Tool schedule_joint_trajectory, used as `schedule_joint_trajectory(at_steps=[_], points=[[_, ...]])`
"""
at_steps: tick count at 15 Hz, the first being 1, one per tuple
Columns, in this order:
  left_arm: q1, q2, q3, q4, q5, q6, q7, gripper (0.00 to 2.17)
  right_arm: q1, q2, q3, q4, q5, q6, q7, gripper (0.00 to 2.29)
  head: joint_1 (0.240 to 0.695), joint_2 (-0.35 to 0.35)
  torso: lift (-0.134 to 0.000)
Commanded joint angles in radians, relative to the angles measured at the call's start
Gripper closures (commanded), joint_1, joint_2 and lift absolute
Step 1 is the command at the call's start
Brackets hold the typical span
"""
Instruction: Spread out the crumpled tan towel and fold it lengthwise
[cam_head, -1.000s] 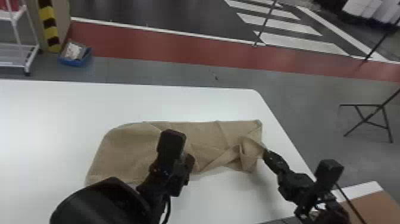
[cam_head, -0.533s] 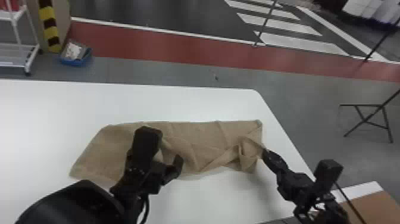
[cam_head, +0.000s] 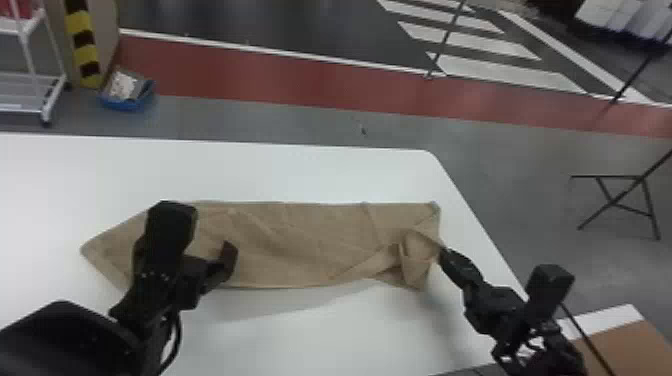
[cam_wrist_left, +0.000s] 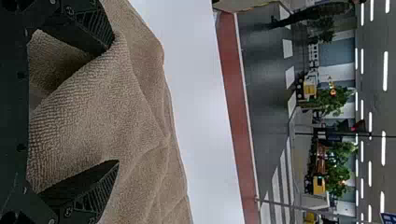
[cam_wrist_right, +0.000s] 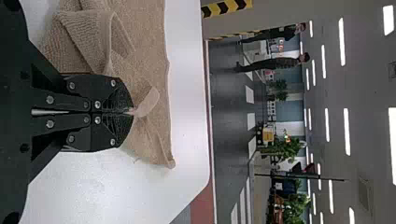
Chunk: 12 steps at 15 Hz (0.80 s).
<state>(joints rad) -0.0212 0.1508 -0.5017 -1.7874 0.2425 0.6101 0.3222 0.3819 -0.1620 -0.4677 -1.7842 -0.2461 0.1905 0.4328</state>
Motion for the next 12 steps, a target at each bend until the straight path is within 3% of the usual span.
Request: schedule_joint_trajectory(at_steps=[1,6,8,10,12], points=[[0.001,0.001,0.032,-0.01,0.0,-0.043,0.001,0.14,-0.006,-0.004,-0.008,0.002,-0.004,0.002,-0.002,1.41,0.695,-0.35,-0.124],[-0.048,-0.025,-0.008,-0.035,0.0,-0.083,0.009,0.14,-0.008,-0.004,0.008,0.006,0.004,0.002,0.0,1.41,0.695,-0.35,-0.124],[-0.055,-0.04,-0.021,-0.032,0.017,-0.089,-0.035,0.13,-0.002,-0.004,0.011,0.006,0.001,-0.001,0.0,1.41,0.695,-0.35,-0.124],[-0.069,-0.037,-0.02,-0.015,0.011,-0.034,-0.052,0.13,0.008,-0.004,0.008,0.006,-0.009,-0.016,0.001,1.41,0.695,-0.35,-0.124],[-0.048,-0.011,0.012,0.002,-0.017,0.009,-0.051,0.13,0.011,-0.004,0.003,0.006,-0.009,-0.016,0.001,1.41,0.695,-0.35,-0.124]])
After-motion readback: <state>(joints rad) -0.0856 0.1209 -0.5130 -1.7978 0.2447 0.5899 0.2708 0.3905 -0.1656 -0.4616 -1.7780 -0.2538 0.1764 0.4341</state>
